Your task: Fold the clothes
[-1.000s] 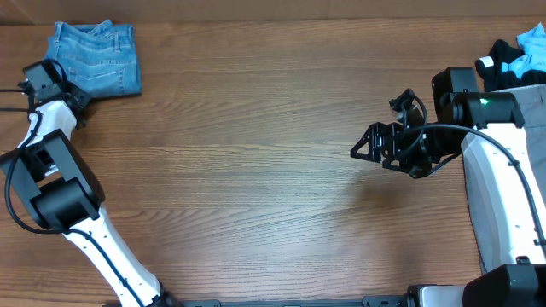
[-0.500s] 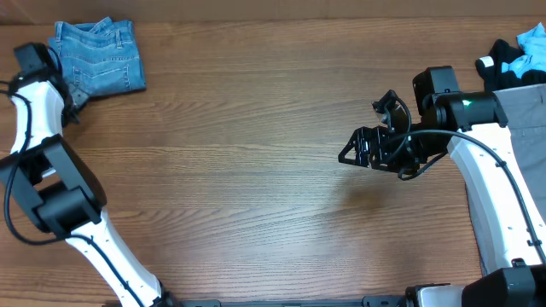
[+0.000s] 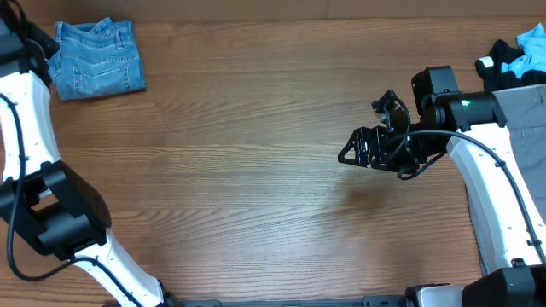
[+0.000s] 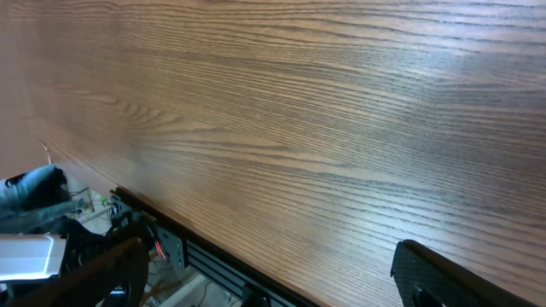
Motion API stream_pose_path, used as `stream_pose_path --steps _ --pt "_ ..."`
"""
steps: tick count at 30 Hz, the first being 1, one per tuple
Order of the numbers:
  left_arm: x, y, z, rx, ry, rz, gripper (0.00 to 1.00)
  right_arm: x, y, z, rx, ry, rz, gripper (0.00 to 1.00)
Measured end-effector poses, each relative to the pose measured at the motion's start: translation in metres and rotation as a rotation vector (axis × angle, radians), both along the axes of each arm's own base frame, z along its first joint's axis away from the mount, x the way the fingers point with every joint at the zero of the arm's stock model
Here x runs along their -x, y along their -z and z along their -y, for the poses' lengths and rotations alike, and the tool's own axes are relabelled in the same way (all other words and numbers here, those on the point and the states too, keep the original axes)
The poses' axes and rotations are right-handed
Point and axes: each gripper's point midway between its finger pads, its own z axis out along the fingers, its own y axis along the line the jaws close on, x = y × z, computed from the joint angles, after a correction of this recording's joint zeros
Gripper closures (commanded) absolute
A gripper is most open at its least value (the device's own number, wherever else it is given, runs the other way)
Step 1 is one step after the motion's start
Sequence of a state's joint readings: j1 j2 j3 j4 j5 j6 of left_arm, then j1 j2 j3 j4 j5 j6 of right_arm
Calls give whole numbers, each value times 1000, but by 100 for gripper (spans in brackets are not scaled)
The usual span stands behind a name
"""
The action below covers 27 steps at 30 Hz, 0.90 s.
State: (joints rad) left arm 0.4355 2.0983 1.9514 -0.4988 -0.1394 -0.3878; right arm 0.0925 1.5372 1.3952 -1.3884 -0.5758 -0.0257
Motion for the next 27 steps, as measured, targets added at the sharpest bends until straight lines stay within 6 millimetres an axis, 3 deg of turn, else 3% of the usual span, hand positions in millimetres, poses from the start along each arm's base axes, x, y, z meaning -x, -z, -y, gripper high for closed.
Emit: stream_pose_path --steps 4,7,10,13,17,22,27 --pt "-19 41 -2 1 40 -31 96 2 0 0 1 0 -11 5" --pt "-28 92 -4 22 63 -93 95 2 0 0 1 0 -11 5" --pt "-31 144 -5 33 91 -164 89 2 0 0 1 0 -11 5" --pt "-33 171 -6 14 123 -208 89 2 0 0 1 1 -11 5" --pt "-30 174 -6 3 143 -243 95 2 0 0 1 7 -15 5" --pt "-21 174 -2 15 155 -289 96 2 0 0 1 12 -18 5" --pt "-15 149 4 20 155 -281 96 2 0 0 1 13 -18 5"
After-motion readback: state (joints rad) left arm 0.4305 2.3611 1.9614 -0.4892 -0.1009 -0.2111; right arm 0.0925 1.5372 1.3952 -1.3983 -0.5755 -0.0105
